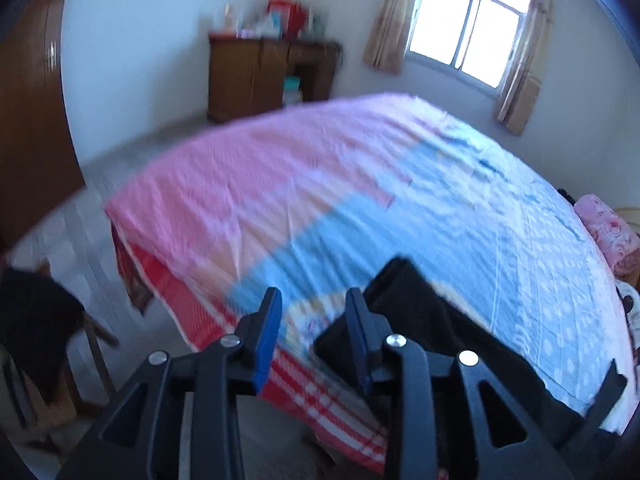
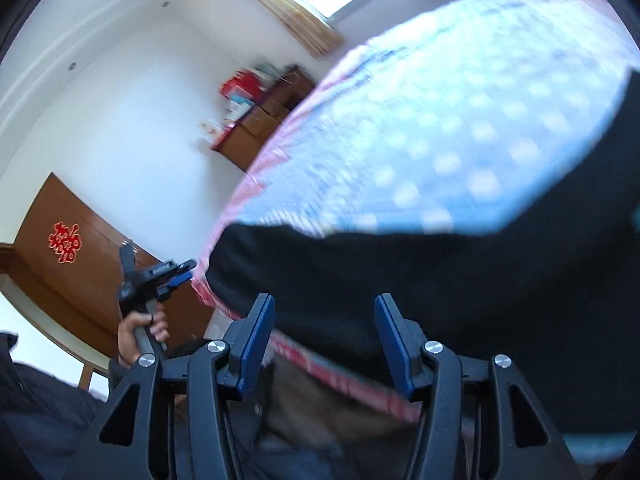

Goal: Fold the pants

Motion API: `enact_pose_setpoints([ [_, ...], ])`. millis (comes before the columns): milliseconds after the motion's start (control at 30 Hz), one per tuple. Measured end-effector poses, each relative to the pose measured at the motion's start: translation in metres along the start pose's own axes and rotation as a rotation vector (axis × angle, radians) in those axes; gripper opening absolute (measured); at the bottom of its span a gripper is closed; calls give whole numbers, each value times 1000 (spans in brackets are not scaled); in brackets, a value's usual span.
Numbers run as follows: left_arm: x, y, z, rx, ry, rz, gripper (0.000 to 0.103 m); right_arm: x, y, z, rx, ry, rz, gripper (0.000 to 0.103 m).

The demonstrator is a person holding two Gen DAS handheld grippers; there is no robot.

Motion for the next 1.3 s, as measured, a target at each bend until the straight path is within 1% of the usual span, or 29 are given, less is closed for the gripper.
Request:
enact_pose_setpoints([
  [33,-7,3,9,38,-19,45,37,9,12,-2,-14,-1,-3,54],
  [100,-13,2,30,120,-55,89,43,22,26,-2,-28,-21,-9,54],
  [133,-9,1,50,179,-76,91,45,30,31,-2,-28,-30,-12,54],
  [200,0,-7,76,249,-123,76,45,44,35,1,-12,-42,-28,54],
  [233,10,-14,91,286,-146,55,45,46,35,3,-3,-55,-29,54],
  [267,18,-19,102,305,-149,30,45,44,36,8,7,-80,-19,54],
  [300,29,-26,112,318,-143,-7,45,38,37,12,11,-105,-5,54],
  [333,47,-33,120,316,-131,-68,45,31,39,15,14,-138,14,54],
  [433,85,-48,119,256,-128,-202,45,-11,50,35,29,-293,105,54],
  [467,90,-52,121,246,-122,-196,44,-36,57,49,52,-356,151,54],
  [500,89,-53,123,255,-118,-169,46,-53,62,59,74,-404,183,54],
  [533,87,-55,127,284,-107,-165,51,-71,68,71,100,-459,216,54],
  [567,87,-57,131,306,-102,-167,54,-90,76,84,129,-518,246,54],
  [633,86,-58,137,330,-87,-160,55,-115,97,109,178,-589,282,54],
  [667,82,-57,140,334,-91,-160,55,-121,107,120,187,-606,284,54],
  [700,80,-54,144,337,-111,-164,55,-121,119,128,181,-635,265,54],
  [733,75,-52,150,341,-152,-168,55,-119,128,134,170,-670,247,54],
  [767,68,-50,155,344,-193,-168,55,-114,138,143,154,-715,218,54],
  [800,59,-48,161,349,-245,-170,55,-108,148,152,152,-743,182,54],
  [867,41,-46,198,394,-422,-194,56,-99,166,168,170,-724,131,54],
  [900,31,-48,217,435,-513,-212,58,-95,173,174,178,-725,120,54],
  [967,16,-56,254,516,-665,-242,71,-88,184,183,195,-743,111,54],
  [1000,11,-62,273,551,-730,-263,73,-88,186,188,213,-738,107,54],
  [1033,6,-72,296,595,-805,-316,75,-86,188,193,246,-719,105,54],
  [1100,3,-92,331,677,-918,-431,75,-90,190,203,310,-677,111,54],
  [1133,2,-105,348,729,-964,-481,75,-93,189,205,325,-674,118,54],
  [1200,8,-124,370,816,-1003,-532,75,-100,182,203,320,-676,117,54],
  [1267,20,-136,386,844,-989,-577,75,-106,174,197,284,-670,111,54],
  [1300,26,-142,391,843,-977,-612,73,-110,170,192,257,-678,119,54],
])
Point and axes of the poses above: each gripper's, at about its wrist camera, not at the fingertips, and x roughly the way its jaws point, z to its right, y to its top, the point moved 1 cm from there along x, roughly the way its jaws point
